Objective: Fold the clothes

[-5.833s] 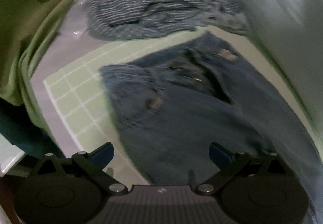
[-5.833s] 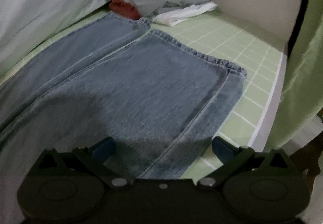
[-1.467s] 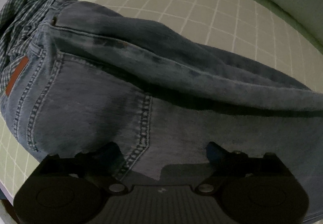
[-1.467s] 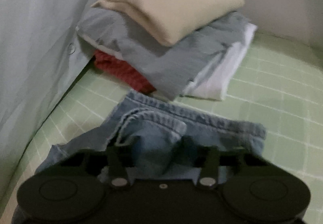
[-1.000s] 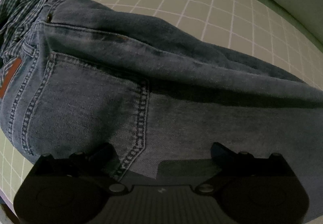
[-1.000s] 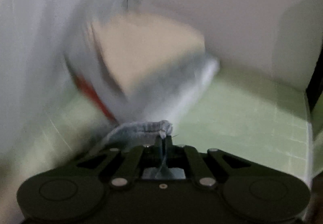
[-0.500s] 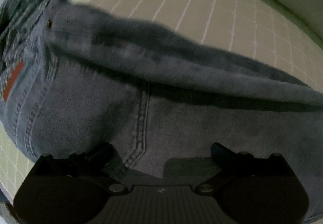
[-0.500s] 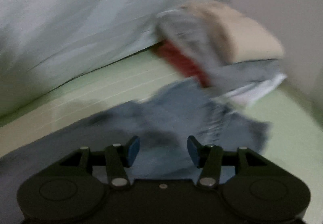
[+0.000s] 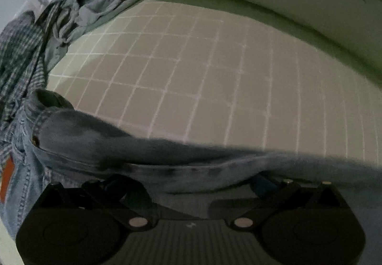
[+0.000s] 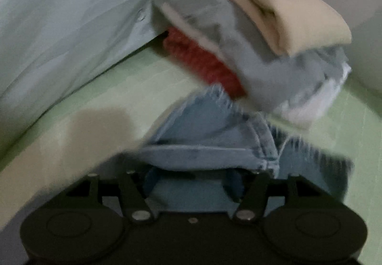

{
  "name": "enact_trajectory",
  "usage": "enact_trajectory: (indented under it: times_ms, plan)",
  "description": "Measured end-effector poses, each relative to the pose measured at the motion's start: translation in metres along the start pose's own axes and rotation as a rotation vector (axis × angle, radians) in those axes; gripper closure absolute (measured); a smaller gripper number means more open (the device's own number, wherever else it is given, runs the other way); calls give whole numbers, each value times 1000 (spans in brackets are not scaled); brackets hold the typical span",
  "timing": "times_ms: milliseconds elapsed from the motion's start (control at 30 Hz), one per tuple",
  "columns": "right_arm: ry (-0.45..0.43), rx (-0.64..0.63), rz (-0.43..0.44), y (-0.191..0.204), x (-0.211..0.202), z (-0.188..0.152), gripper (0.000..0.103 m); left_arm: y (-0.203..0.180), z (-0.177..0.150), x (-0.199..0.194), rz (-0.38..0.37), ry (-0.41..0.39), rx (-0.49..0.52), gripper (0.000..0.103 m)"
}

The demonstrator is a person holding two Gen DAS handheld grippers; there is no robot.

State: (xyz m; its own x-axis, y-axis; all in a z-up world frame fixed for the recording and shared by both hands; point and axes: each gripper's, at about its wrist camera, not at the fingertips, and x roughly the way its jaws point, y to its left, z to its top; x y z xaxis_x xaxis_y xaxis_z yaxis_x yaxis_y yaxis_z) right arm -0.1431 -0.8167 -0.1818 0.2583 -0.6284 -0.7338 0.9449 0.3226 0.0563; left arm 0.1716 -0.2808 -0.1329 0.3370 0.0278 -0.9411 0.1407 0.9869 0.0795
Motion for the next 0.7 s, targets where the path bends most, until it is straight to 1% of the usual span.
enact_trajectory:
  times_ms: [100,167,200,233,300,400,467,500,533,600,700]
  plan:
    - [-20,-72,3,10,17,22,42,4,12,6,-15,-8,-46,0]
    - [-47,-109,-21,18,25,33,39,3,12,7,-13,-11,-35,0]
    - [-52,-113,-42,21,29,37,33,3,13,10,-12,-15,-25,0]
    - [-36,-106,-49,23,34,40,28,4,14,14,-12,-19,-14,0]
    - [-9,-90,-61,25,43,44,29,3,12,14,-6,-24,7,0]
    - [-24,-39,-65,25,26,40,28,6,10,9,-8,-43,16,0]
    - [-48,-33,-55,25,3,29,19,10,6,-4,-22,-72,3,0]
    - [-57,-31,-56,26,-9,22,13,14,4,-10,-30,-84,-5,0]
    - [-58,-32,-62,28,-21,13,10,17,1,-16,-38,-95,-14,0]
    - [-36,-45,-40,31,-47,-11,9,27,-8,-29,-45,-114,-34,0]
    - [31,-40,29,33,-83,-53,6,45,-25,-47,-57,-135,-74,0]
